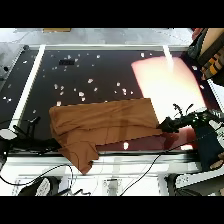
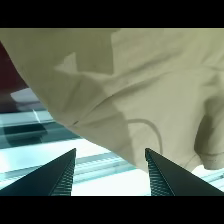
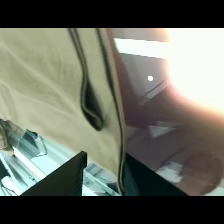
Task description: Fold the clothes and pants, and hang the long-sleeved shirts on hangers.
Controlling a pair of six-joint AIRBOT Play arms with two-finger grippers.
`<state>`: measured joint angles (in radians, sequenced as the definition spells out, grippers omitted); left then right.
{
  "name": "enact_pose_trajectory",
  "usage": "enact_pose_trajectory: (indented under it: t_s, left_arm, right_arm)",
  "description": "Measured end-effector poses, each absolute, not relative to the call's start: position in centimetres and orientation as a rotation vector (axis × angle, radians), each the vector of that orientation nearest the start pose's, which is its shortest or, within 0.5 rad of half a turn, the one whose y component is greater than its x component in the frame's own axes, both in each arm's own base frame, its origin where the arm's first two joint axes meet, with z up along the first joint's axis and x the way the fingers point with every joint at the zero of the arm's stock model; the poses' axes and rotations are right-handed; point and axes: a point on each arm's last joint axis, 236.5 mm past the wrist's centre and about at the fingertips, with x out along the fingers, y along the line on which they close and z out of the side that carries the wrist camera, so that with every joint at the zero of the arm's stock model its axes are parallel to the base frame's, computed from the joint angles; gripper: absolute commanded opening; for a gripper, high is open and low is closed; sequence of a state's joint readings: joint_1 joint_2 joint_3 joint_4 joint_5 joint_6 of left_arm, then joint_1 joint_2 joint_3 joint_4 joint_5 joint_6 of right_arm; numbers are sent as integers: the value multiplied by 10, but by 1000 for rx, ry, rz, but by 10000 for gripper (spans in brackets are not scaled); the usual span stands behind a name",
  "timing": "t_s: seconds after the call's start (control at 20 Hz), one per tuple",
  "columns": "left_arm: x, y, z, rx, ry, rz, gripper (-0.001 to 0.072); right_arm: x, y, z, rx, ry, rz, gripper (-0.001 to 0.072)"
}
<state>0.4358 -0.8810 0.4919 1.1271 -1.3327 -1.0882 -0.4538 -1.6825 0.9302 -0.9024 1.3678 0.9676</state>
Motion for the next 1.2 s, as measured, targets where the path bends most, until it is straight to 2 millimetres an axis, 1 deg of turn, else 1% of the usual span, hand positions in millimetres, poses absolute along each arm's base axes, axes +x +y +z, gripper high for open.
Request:
enact_pose_trajectory:
  t_s: [0.05, 0.1, 0.15, 0.2, 0.45, 0.65, 0.85, 0.9, 0.95, 1.05, 1.1, 1.15, 1.2]
  left_arm:
    - [186, -22, -68, -418, 1489, -274, 503]
    - [186, -22, -69, -416, 1486, -271, 503]
    - [187, -21, -70, -416, 1483, -267, 503]
    - [187, -21, -71, -416, 1484, -265, 503]
    - [186, -21, -75, -417, 1481, -257, 503]
    - [179, -25, -86, -437, 1500, -252, 502]
    - [176, -27, -94, -455, 1512, -249, 505]
    - [176, -27, -96, -457, 1515, -246, 518]
    - [176, -26, -98, -460, 1518, -242, 547]
    - [179, -25, -103, -468, 1516, -230, 538]
    - [182, -25, -105, -480, 1512, -227, 475]
    - [186, -26, -106, -497, 1502, -223, 340]
    - [191, -26, -108, -512, 1484, -213, 185]
  right_arm:
    - [287, 20, -127, 759, 1632, 497, 263]
    - [286, 21, -127, 755, 1636, 505, 140]
    - [283, 20, -129, 742, 1644, 508, 61]
    - [280, 20, -130, 729, 1651, 510, 13]
    - [276, 22, -128, 724, 1657, 538, 12]
    - [277, 22, -126, 718, 1652, 543, 12]
    - [278, 23, -125, 719, 1647, 544, 12]
    - [278, 23, -125, 719, 1646, 544, 12]
    - [278, 23, -125, 720, 1646, 545, 12]
    - [278, 23, -125, 722, 1644, 545, 12]
    - [278, 23, -125, 722, 1644, 545, 13]
    - [278, 23, -125, 722, 1644, 545, 12]
    - [278, 23, -124, 724, 1643, 547, 12]
